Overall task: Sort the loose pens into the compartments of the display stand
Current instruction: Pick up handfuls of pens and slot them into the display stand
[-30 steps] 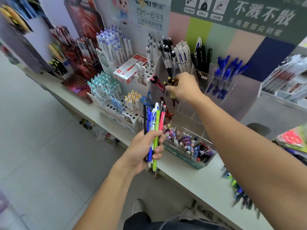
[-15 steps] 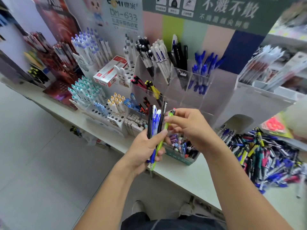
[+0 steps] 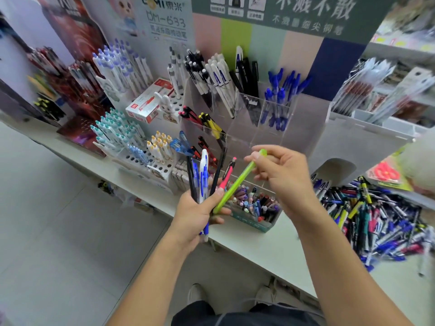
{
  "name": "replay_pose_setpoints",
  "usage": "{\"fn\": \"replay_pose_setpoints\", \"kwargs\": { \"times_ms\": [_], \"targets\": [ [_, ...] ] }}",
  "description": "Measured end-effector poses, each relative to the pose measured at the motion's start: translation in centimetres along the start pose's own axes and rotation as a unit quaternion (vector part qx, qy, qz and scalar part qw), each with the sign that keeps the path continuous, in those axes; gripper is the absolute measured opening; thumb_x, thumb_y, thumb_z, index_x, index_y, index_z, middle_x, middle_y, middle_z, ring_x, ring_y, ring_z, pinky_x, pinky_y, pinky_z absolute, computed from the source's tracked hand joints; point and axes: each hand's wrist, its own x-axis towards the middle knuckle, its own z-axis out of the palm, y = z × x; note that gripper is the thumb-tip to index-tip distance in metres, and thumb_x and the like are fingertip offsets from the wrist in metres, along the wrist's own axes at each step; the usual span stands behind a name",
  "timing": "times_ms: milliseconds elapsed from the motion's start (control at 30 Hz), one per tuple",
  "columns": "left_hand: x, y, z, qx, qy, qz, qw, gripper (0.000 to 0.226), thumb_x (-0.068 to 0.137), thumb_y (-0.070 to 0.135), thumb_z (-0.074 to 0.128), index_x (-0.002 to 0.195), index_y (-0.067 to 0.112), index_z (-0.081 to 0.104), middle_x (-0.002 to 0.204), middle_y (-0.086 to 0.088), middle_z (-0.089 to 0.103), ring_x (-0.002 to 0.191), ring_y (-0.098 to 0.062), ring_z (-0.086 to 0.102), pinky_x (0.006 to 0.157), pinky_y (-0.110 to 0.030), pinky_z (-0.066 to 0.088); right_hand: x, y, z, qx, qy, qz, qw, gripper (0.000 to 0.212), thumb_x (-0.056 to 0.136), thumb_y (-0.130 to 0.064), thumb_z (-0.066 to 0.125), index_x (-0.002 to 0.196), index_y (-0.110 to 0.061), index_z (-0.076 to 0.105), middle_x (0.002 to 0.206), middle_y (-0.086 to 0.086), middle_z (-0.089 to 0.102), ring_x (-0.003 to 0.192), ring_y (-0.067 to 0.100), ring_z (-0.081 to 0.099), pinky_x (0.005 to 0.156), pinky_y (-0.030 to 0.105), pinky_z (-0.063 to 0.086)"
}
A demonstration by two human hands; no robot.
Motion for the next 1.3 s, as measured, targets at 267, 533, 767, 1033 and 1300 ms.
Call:
{"fn": "replay_pose_setpoints", "kwargs": {
  "times_ms": [267, 533, 767, 1033, 1300],
  "targets": [
    [0.7, 1.0, -2.0, -0.112, -0.01, -0.041, 0.993, 0.028, 0.085, 0.039, 0.067, 0.091, 0.014, 0.055, 0.061, 0.005, 0.037, 0.041, -0.004, 0.026, 0.033, -0.015, 0.02, 1.7, -1.9, -2.8, 0.068, 0.11, -0.11, 0.985, 0.01, 0.09, -0.015, 0.073, 0.097, -0.008, 0.07, 0.086, 0.015, 0.073, 0.068, 0.018, 0.067, 0.064, 0.026, 0.057],
    [1.1, 2.4, -0.2, -0.123, -0.016, -0.048, 0.991, 0.033, 0.097, 0.036, 0.062, 0.071, 0.02, 0.049, 0.055, 0.004, 0.033, 0.038, -0.007, 0.029, 0.032, -0.018, 0.024, 1.5, -1.6, -1.4, -0.112, 0.071, -0.188, 0.973, 0.021, 0.096, -0.012, 0.066, 0.116, -0.015, 0.073, 0.094, 0.005, 0.074, 0.082, 0.017, 0.071, 0.078, 0.032, 0.061],
    [0.9, 1.1, -1.4, -0.142, -0.029, -0.079, 0.986, 0.012, 0.098, 0.01, 0.054, 0.11, 0.01, 0.059, 0.064, -0.001, 0.048, 0.036, -0.005, 0.029, 0.03, -0.016, 0.022, 3.6, 1.9, 1.4, -0.334, 0.022, -0.166, 0.928, 0.02, 0.095, -0.017, 0.068, 0.114, -0.014, 0.075, 0.102, 0.002, 0.074, 0.09, 0.018, 0.068, 0.092, 0.042, 0.056],
    [0.6, 0.3, -2.4, -0.115, -0.001, -0.067, 0.991, 0.011, 0.096, 0.026, 0.065, 0.097, 0.016, 0.061, 0.071, 0.0, 0.054, 0.047, -0.007, 0.04, 0.036, -0.015, 0.03, 5.7, 3.5, 4.1, -0.37, -0.014, -0.126, 0.92, 0.01, 0.086, -0.021, 0.08, 0.093, -0.017, 0.074, 0.082, -0.005, 0.07, 0.078, 0.013, 0.067, 0.081, 0.038, 0.059],
    [0.5, -0.4, -3.4, -0.117, 0.037, -0.082, 0.989, 0.023, 0.092, 0.029, 0.07, 0.1, 0.007, 0.068, 0.069, 0.001, 0.06, 0.051, -0.008, 0.049, 0.041, -0.016, 0.04, 5.8, 6.0, 5.5, -0.319, -0.007, -0.079, 0.945, 0.025, 0.095, -0.028, 0.069, 0.074, -0.015, 0.073, 0.059, 0.0, 0.061, 0.054, 0.019, 0.048, 0.061, 0.035, 0.045]
  ]
}}
